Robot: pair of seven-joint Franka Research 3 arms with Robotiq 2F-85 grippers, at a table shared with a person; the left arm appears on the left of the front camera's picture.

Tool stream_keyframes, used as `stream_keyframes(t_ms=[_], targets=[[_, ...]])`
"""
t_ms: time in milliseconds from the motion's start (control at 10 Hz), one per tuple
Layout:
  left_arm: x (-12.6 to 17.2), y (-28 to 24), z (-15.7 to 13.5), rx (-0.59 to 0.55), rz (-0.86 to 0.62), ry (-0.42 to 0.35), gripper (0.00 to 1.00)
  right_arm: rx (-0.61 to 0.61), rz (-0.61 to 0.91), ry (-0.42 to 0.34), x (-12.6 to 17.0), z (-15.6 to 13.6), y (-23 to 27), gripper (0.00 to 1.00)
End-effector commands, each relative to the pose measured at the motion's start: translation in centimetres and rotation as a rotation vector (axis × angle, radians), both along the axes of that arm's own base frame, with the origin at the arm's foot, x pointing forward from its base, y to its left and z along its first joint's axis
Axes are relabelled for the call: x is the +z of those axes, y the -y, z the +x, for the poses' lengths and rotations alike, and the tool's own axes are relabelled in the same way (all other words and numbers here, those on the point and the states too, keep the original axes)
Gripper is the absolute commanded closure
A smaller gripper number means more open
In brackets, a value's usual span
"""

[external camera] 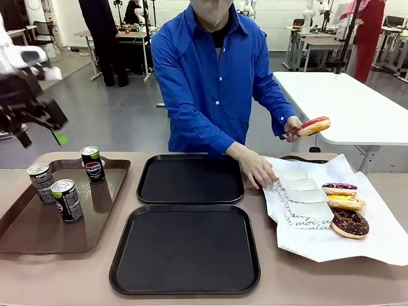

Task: Set up donuts and drinks on trays.
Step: Pick up one Pepsi coke and place it on the Flat Tray.

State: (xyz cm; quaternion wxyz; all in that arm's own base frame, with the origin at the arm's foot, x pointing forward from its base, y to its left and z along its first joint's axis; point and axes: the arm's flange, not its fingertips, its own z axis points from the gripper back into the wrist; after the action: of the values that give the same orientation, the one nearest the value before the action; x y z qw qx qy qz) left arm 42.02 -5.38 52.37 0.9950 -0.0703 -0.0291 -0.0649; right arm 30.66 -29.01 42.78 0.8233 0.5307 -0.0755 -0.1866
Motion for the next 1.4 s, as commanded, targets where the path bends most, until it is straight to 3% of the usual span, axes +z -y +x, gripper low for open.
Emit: stream_keyframes(t_ms=[0, 200, 500, 600, 1100, 1300], targets=[[-3.8, -0.3, 0.6, 0.026, 0.093, 0.054, 0.00, 0.002, 0.011, 0.011, -0.1, -0.1, 0.0, 0.00], [-6.3, -0.3, 1.1, -0.043, 0.164, 0.067, 0.00, 0.002, 0.011, 0.011, -0.1, -0.1, 0.0, 0.00], [-8.5, -0.2, -0.5, -0.061, 0.113, 0.060, 0.00, 0.002, 0.011, 0.011, -0.1, -0.1, 0.0, 0.00], [-7.6, -0.3, 0.8, -0.053, 0.148, 0.045, 0.00, 0.002, 0.011, 0.011, -0.1, -0.1, 0.0, 0.00], [-7.8, -0.4, 0.7, -0.053, 0.141, 0.048, 0.00, 0.002, 0.011, 0.011, -0.1, -0.1, 0.0, 0.00], [-7.7, 0.3, -0.2, -0.077, 0.122, 0.093, 0.00, 0.002, 0.011, 0.011, -0.1, -0.1, 0.0, 0.00]])
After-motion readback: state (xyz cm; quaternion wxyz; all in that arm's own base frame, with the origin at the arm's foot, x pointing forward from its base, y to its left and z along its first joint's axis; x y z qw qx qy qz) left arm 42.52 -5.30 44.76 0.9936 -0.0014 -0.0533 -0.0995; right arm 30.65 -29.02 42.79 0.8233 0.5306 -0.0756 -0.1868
